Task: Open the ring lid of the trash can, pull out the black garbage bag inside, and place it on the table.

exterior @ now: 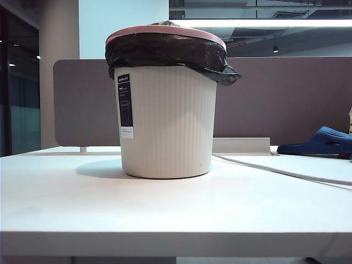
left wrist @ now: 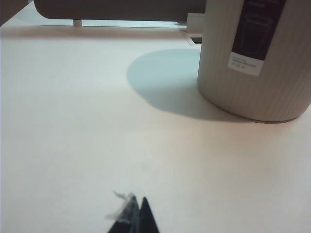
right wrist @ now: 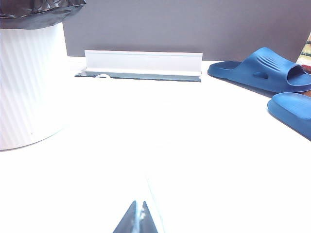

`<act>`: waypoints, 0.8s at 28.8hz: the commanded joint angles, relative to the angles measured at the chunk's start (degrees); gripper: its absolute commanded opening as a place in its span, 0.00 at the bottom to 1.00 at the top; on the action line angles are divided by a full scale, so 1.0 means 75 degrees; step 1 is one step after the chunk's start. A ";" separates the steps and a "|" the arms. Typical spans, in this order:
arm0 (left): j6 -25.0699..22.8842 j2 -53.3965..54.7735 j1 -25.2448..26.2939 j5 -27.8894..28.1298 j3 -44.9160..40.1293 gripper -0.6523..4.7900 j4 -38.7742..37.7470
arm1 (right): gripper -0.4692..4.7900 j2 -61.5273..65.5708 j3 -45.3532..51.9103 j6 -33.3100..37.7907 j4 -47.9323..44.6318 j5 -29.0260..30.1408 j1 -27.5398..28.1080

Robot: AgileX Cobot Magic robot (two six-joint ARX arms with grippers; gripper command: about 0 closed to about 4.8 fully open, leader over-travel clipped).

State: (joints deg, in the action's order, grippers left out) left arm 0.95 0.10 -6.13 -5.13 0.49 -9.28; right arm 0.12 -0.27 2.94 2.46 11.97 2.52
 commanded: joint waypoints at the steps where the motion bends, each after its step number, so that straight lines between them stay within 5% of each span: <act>1: -0.0009 0.0006 0.0009 -0.0012 0.0006 0.11 -0.0096 | 0.09 0.0006 -0.0006 -0.0020 -0.0105 -0.0009 -0.0009; 12: 0.0114 0.0006 0.0009 -0.0035 0.0006 0.11 -0.0096 | 0.09 0.0006 -0.0006 0.0023 -0.0111 0.0044 -0.0009; 23: 0.3751 0.0006 0.0009 -0.0274 0.0006 0.11 -0.0026 | 0.09 0.0006 -0.0006 0.2495 -0.0198 0.0656 -0.0009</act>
State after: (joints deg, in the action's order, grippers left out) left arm 23.55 0.10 -6.13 -5.37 0.49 -9.28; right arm 0.12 -0.27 17.54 2.39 15.94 2.55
